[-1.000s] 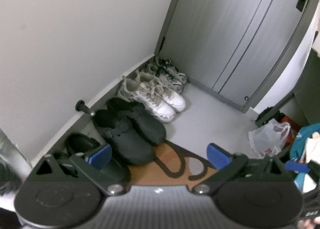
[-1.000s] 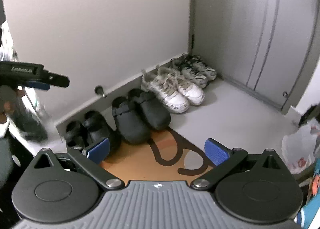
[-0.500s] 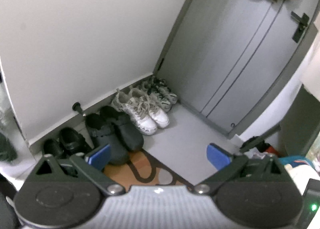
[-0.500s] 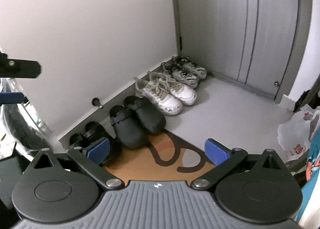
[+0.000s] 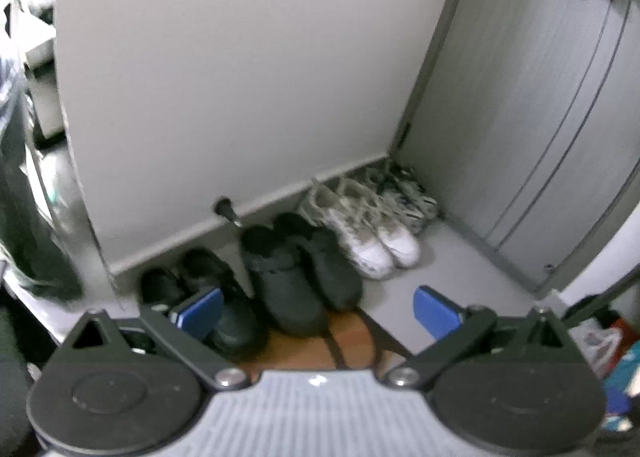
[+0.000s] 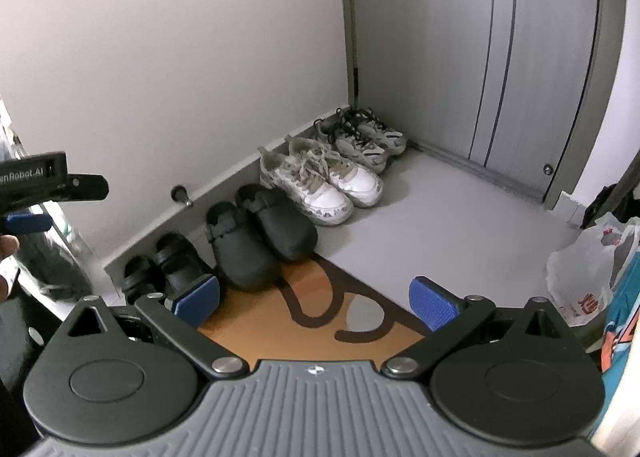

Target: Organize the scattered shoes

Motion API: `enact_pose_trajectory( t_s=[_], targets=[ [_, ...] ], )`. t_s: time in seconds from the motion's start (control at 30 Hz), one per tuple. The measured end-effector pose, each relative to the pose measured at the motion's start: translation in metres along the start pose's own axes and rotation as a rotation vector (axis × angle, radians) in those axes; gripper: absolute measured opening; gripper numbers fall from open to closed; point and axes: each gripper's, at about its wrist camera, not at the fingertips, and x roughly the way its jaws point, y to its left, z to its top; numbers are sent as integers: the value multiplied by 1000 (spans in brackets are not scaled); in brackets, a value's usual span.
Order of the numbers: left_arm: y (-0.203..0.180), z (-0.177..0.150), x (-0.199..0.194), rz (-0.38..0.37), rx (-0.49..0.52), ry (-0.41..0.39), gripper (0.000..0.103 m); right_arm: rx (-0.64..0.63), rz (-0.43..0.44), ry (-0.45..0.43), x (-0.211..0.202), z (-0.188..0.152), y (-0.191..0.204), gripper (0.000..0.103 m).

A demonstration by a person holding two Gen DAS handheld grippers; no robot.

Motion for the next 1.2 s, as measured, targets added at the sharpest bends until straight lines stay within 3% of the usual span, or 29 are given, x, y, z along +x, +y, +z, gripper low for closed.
enact_pose_trajectory(
  t_s=[0.1,0.2,0.43,0.63,1.2],
  targets=[
    [-5,-10,4,-16,39,35,103,22,24,-7,-1,0,-1,103],
    [-9,-19,9,-30,70,91,103,-38,12,12,5,-3,7,103],
    [-6,-37,25,-21,79,194,103,-27,65,50,9,-5,16,103],
    [-4,-42,29,-6,77,211,103,-25,117,89,10,-7,21,103],
    [-3,-51,41,47,91,274,103,-43,50,86,10,-7,22,103]
  ],
)
